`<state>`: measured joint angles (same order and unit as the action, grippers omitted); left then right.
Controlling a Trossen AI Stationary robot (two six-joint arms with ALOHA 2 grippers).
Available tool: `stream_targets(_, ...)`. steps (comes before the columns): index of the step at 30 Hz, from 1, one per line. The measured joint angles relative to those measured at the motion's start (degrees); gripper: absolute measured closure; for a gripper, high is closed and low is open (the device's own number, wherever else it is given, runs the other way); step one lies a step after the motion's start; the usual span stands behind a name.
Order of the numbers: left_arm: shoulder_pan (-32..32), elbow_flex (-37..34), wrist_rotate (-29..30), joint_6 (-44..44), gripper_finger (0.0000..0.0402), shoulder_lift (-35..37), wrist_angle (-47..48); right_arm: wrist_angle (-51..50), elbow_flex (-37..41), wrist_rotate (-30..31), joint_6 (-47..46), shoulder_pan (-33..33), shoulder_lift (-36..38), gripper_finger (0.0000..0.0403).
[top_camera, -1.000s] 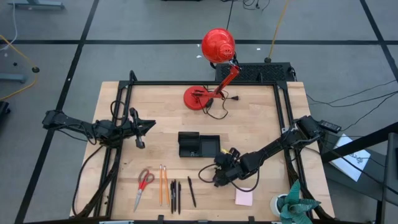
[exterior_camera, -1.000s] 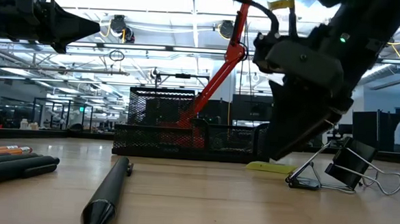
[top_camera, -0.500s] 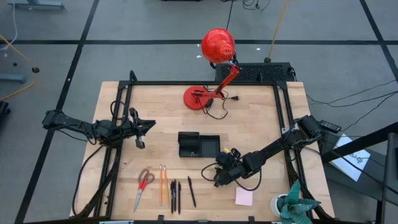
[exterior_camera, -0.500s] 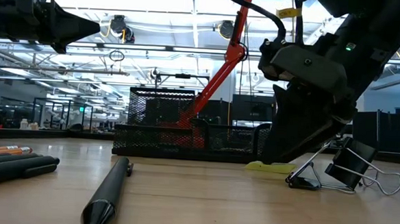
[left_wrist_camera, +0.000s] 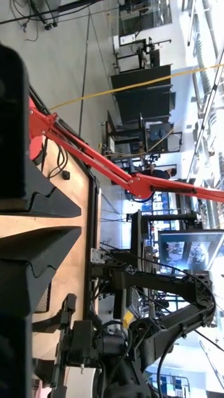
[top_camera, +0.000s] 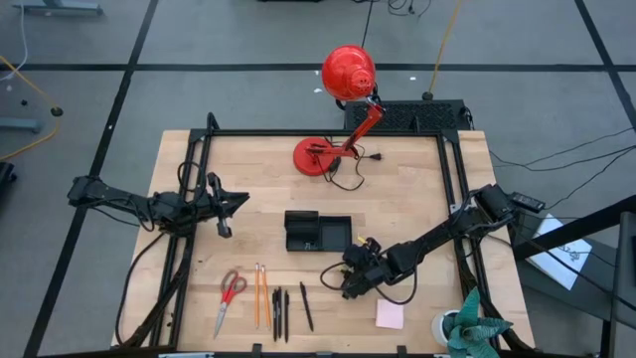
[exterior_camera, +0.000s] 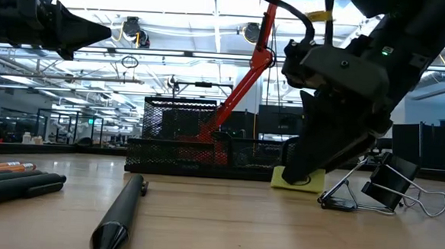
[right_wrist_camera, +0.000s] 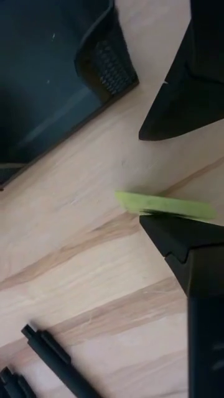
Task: Pick and place office supplies into organizer
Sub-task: Put the yellow eraser into the black mesh desk organizer
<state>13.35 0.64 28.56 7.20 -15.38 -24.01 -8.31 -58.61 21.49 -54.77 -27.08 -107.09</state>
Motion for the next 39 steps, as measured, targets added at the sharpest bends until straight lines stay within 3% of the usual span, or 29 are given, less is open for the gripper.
stream_targets(10,0.01,0.00,0.00,0.00,0.0360,0.01,-0.02,0.14,-0.02,-1.99,0.22,-0.21,0.02,0.0221)
stream_targets(21,0.02,0.00,0.00,0.00,0.0360,0.02,-0.04,1.21,-0.04,-4.43,5.36,-0.32,-0.02,0.0388)
stream_targets(29,0.00,0.00,0.00,0.00,0.0360,0.00,-0.02,3.44,-0.03,-4.37,9.30,0.11,0.18,0.0383)
stream_targets(39,0.00,0.00,0.00,0.02,0.0360,0.00,-0.04,3.58,-4.60,-2.31,23.28,1.21,5.84,0.0385)
